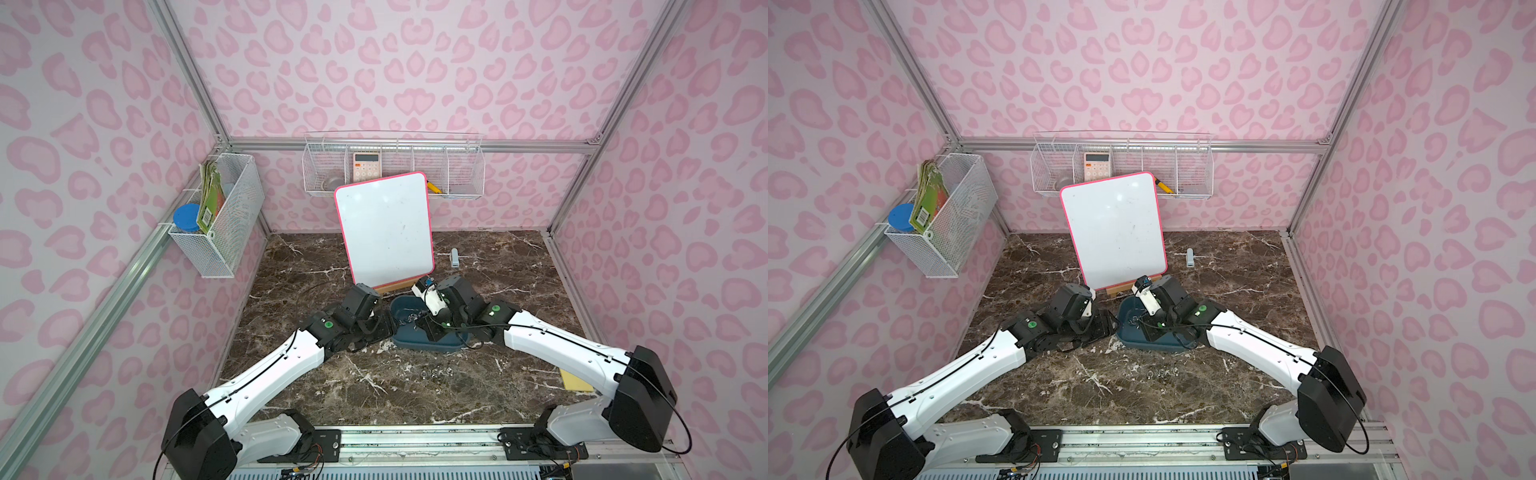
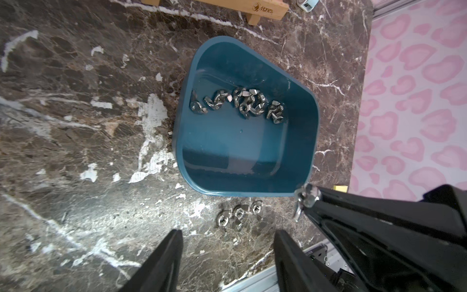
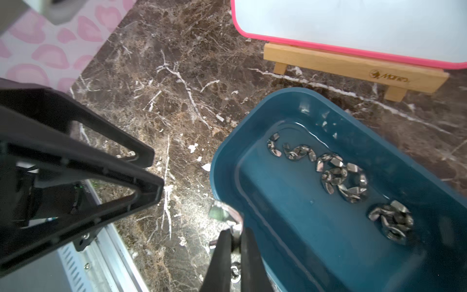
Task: Take out the wing nut from the storage box
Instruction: Pick up the wing nut from the storage box.
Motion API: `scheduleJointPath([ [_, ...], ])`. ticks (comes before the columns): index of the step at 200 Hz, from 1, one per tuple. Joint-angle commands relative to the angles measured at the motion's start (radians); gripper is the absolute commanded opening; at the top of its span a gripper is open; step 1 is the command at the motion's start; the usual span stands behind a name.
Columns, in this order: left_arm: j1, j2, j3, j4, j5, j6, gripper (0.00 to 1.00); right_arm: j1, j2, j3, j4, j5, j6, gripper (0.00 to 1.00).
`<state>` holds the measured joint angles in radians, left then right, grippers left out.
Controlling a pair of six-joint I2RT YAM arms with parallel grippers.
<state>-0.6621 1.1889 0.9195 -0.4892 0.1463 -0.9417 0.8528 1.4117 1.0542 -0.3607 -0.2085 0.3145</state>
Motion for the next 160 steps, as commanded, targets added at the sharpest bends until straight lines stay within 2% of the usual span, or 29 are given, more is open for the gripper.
scheduleJointPath([
  [1, -0.012, -0.009, -0.006, 0.082, 0.028, -0.017, 0.57, 0.0, -0.025, -0.021, 0.059, -0.103, 0.041, 0.01],
  [34, -0.026, 0.0, -0.006, 0.128, 0.065, -0.018, 0.48, 0.0, -0.048, -0.049, 0.092, -0.138, 0.071, 0.02],
  [73, -0.041, 0.007, 0.001, 0.147, 0.074, -0.011, 0.41, 0.0, -0.055, -0.054, 0.093, -0.149, 0.085, 0.02],
  [160, -0.042, 0.03, 0.005, 0.174, 0.11, 0.002, 0.33, -0.005, -0.052, -0.057, 0.114, -0.174, 0.092, 0.02],
])
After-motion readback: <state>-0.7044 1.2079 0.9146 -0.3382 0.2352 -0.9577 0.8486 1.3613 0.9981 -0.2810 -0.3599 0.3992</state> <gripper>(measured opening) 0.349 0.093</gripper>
